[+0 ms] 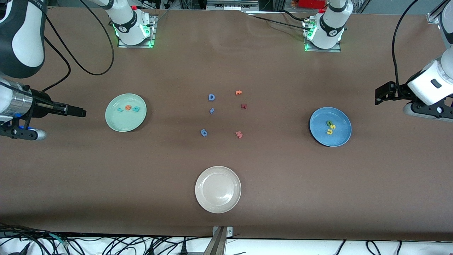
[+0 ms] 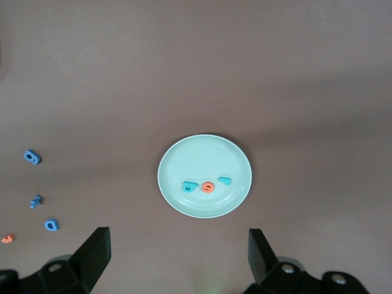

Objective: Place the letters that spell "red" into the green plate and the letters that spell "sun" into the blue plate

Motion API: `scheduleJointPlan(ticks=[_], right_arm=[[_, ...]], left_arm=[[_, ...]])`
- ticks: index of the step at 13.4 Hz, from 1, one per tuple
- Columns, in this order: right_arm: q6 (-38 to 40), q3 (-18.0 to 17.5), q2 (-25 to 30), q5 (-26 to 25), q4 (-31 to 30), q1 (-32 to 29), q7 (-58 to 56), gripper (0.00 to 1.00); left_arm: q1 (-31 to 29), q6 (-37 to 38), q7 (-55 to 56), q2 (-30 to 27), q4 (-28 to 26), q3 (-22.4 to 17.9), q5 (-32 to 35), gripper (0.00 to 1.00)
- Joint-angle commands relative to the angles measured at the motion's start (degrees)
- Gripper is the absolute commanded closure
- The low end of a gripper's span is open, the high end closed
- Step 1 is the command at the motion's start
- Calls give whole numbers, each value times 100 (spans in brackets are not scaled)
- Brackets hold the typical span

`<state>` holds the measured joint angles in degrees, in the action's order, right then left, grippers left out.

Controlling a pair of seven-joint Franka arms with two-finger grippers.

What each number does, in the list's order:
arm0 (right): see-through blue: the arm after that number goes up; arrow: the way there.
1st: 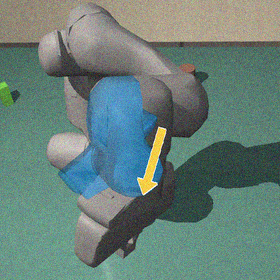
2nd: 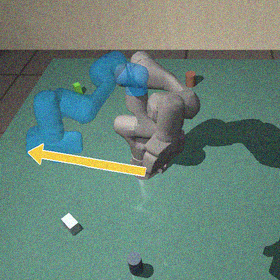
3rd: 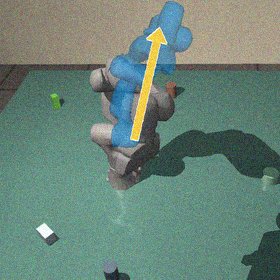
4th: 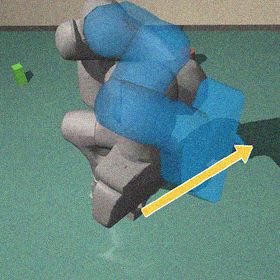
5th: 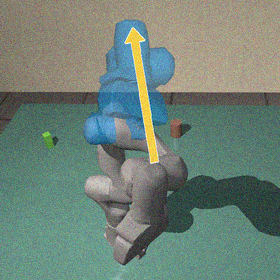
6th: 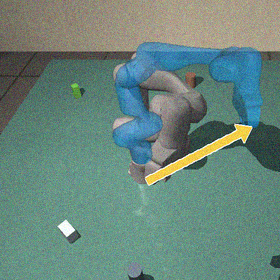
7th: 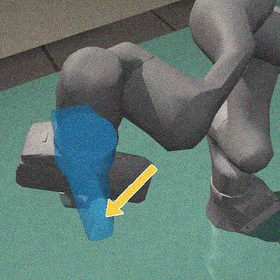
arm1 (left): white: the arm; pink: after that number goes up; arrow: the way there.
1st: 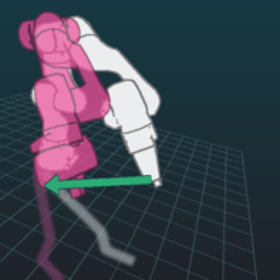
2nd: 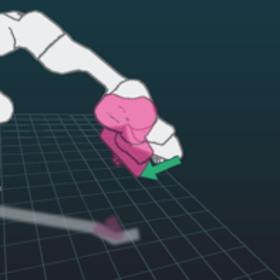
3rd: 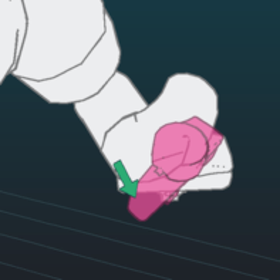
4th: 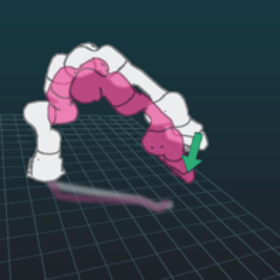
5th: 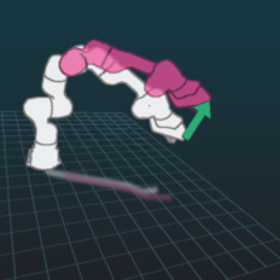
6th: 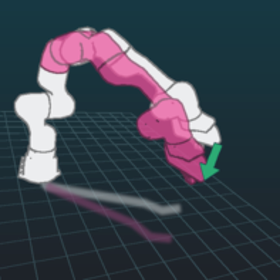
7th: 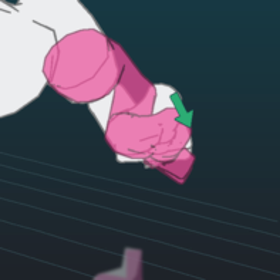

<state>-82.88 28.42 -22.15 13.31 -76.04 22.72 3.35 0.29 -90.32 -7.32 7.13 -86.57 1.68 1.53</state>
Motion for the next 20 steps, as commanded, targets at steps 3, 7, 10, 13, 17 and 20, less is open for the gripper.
scheduleJointPlan(ticks=[3,7,10,13,17,20], right_arm=[[140,-2669,158,-1030,318,-2118,-63,1],[-244,-3835,465,-1595,-155,-2913,-54,1],[-457,-3835,519,-1577,-298,-2913,-98,1],[-422,-3835,519,-1577,-289,-2904,-72,1],[-431,-3800,519,-1569,-280,-2922,-89,1],[-439,-3800,519,-1577,-271,-2922,-72,1]], left_arm=[[-231,225,-138,-221,35,87,14,0],[-232,314,-103,-291,43,78,-152,0],[-258,296,-86,-353,-27,87,-170,0],[-372,313,-121,-327,-18,87,-170,0],[-372,401,-191,-309,-27,87,-170,0],[-381,393,-191,-300,-18,87,-170,0]])
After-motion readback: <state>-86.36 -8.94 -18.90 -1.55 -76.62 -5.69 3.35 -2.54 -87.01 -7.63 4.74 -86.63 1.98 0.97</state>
